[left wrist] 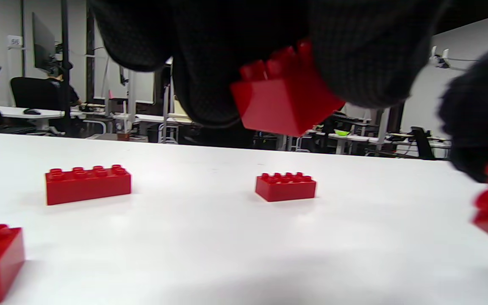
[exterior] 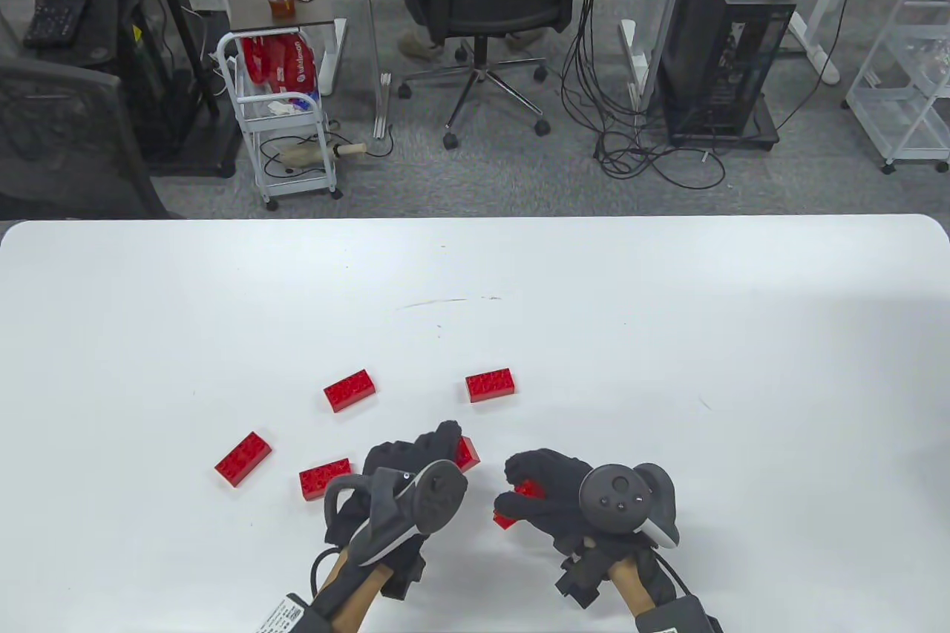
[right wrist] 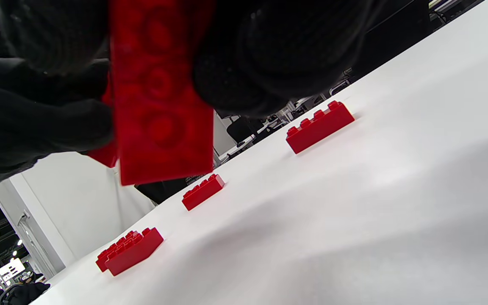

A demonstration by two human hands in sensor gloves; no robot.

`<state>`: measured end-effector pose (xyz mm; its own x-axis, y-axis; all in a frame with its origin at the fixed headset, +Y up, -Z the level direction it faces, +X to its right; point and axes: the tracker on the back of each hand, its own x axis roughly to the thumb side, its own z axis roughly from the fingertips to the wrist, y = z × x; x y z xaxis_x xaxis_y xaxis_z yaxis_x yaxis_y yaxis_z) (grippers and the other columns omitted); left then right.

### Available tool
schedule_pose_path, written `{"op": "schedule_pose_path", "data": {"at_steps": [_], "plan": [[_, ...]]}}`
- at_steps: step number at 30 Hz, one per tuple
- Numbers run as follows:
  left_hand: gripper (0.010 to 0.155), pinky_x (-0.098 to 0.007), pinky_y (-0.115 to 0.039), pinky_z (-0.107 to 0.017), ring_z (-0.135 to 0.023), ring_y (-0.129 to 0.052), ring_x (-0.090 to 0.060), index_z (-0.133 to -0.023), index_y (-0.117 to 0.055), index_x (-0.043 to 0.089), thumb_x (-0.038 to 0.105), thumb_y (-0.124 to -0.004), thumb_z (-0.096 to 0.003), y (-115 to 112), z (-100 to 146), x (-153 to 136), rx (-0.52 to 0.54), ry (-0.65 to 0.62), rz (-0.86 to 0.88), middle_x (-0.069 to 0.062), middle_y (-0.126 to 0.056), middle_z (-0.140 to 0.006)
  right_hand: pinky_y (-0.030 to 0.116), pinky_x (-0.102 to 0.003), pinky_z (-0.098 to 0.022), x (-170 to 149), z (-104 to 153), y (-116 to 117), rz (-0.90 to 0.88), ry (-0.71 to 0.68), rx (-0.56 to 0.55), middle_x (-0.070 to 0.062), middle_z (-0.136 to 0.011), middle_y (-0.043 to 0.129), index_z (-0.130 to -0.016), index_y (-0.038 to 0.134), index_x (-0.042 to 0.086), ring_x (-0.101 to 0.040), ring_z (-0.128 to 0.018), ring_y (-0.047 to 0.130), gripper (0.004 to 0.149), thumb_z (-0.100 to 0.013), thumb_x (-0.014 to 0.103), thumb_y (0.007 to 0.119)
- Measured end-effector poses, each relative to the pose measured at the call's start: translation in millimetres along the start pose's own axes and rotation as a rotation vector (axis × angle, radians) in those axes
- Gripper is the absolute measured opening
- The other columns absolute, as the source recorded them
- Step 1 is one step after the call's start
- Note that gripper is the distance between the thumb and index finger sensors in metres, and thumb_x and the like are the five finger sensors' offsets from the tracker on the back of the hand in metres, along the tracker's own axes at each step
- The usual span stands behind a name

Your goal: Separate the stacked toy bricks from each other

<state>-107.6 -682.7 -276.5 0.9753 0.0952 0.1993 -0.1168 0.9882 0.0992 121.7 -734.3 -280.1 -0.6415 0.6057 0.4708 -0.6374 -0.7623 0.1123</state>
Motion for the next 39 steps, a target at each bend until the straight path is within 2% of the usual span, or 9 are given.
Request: {"op": "schedule_pose_path", "data": {"at_steps": [6, 14, 23, 32, 39], "plan": [[0.071, -0.047, -0.073, -0.074, -0.090, -0.094, -0.023, -0.110, -0.063, 0.035, 0.049, -0.082, -0.0430, -0.6, -40.5, -17.8, -0.104, 0.097, -0.035, 0.003, -0.085, -0.105, 0.095, -0.030, -0.037, -0.3, -0.2, -1.4, -0.005, 0.001, 0.002, -0.012, -0.080, 0.087, -0.090, 0.076, 0.018, -0.016, -0.052, 0.100, 0.064, -0.044, 0.062, 0.075], [0.070, -0.048, -0.070, -0.077, -0.095, -0.090, -0.025, -0.112, -0.060, 0.035, 0.045, -0.081, -0.0453, -10.5, -94.4, -23.0, -0.225, 0.178, -0.133, 0.002, -0.080, -0.110, 0.095, -0.031, -0.037, -1.4, -0.6, -1.6, -0.004, -0.001, 0.011, -0.012, -0.080, 0.087, -0.090, 0.076, 0.018, -0.017, -0.052, 0.100, 0.064, -0.043, 0.062, 0.075], [0.070, -0.048, -0.070, -0.077, -0.094, -0.090, -0.025, -0.111, -0.061, 0.034, 0.046, -0.082, -0.0449, -29.9, -148.1, -24.3, -0.277, 0.270, -0.169, 0.002, -0.079, -0.111, 0.095, -0.031, -0.037, -4.4, -0.1, -5.9, -0.011, 0.001, 0.006, -0.012, -0.081, 0.087, -0.091, 0.075, 0.018, -0.017, -0.053, 0.100, 0.064, -0.043, 0.061, 0.075], [0.070, -0.047, -0.071, -0.076, -0.090, -0.093, -0.023, -0.110, -0.063, 0.033, 0.048, -0.082, -0.0441, -59.0, -190.4, -33.8, -0.351, 0.374, -0.147, 0.002, -0.082, -0.108, 0.095, -0.031, -0.037, -7.7, 0.8, -10.8, -0.029, 0.009, -0.008, -0.012, -0.081, 0.087, -0.091, 0.075, 0.017, -0.018, -0.053, 0.100, 0.064, -0.043, 0.061, 0.075], [0.070, -0.047, -0.071, -0.076, -0.089, -0.094, -0.023, -0.110, -0.064, 0.033, 0.049, -0.082, -0.0439, -75.4, -204.8, -38.6, -0.378, 0.409, -0.174, 0.003, -0.082, -0.108, 0.095, -0.031, -0.037, -16.7, 0.9, -18.3, -0.063, 0.040, -0.038, -0.012, -0.081, 0.087, -0.091, 0.075, 0.017, -0.018, -0.053, 0.100, 0.064, -0.043, 0.061, 0.075]]}}
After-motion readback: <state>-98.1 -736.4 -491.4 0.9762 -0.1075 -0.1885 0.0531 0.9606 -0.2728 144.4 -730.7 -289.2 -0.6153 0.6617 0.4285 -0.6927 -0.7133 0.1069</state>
